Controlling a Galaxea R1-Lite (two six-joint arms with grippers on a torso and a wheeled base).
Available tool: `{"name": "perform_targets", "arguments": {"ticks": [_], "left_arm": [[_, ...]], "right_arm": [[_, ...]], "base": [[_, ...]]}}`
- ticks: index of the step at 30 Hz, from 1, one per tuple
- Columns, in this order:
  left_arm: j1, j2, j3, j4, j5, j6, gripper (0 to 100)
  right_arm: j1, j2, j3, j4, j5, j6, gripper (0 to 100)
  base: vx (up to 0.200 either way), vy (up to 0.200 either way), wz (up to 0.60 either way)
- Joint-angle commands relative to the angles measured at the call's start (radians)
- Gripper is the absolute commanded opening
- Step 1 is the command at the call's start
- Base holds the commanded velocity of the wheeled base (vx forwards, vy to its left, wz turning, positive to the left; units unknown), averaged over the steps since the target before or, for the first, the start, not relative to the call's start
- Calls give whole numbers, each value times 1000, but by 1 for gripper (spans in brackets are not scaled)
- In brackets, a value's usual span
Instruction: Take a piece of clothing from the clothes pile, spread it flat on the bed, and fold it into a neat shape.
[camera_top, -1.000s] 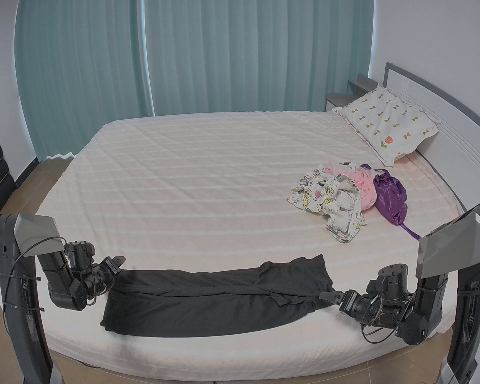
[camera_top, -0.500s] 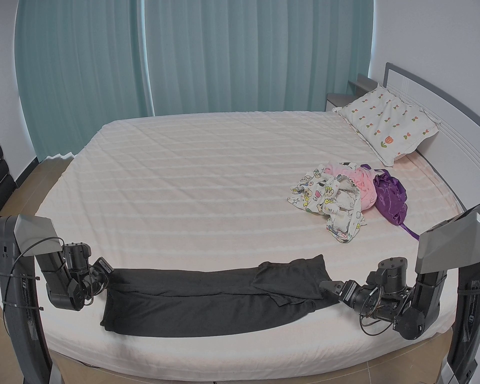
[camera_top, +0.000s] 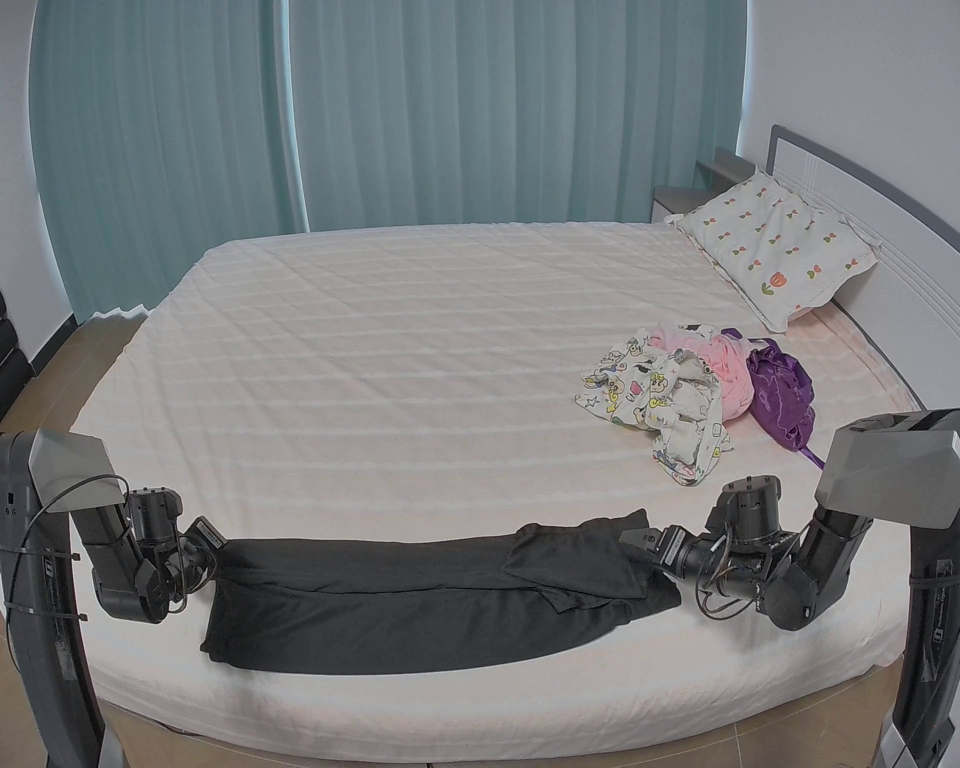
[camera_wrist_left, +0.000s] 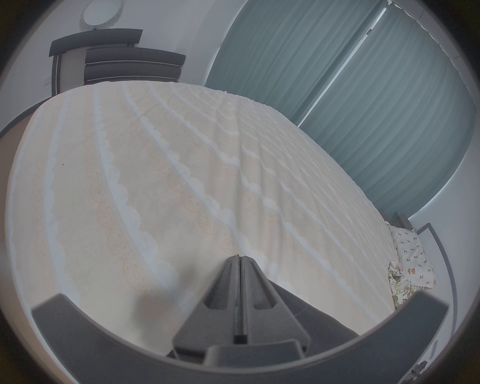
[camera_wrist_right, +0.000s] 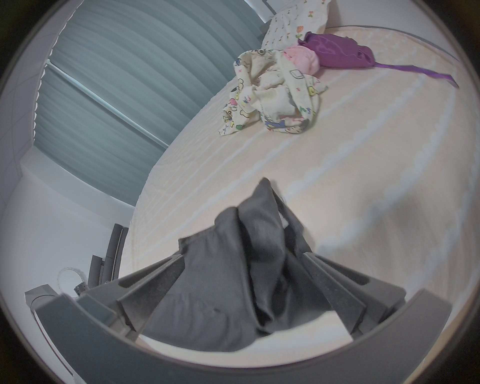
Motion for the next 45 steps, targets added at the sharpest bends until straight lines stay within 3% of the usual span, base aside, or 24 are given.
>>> {"name": "perform_targets", "arguments": {"ticks": [1,18,19,43,44,45], "left_arm": [[-2,1,4,0,1,-1,0],[-2,1,10,-2,1,1,0],[-2,4,10,-2,1,1,0],[-2,10,10,-2,1,4,0],[-2,10,10,-2,1,4,0],[-2,10,10,-2,1,4,0]], "right_arm": [[-17,59,-171,119,0,-52,100],[-43,161,-347,240,18,-126,100],[-43,163,-350,243,23,-127,0],[-83,178,-416,254,31,-135,0],[-83,188,-419,252,31,-135,100],[-83,188,-418,246,32,-132,100]], "base": [[0,0,0],[0,0,0],[0,0,0],[0,0,0],[0,0,0],[0,0,0]]}}
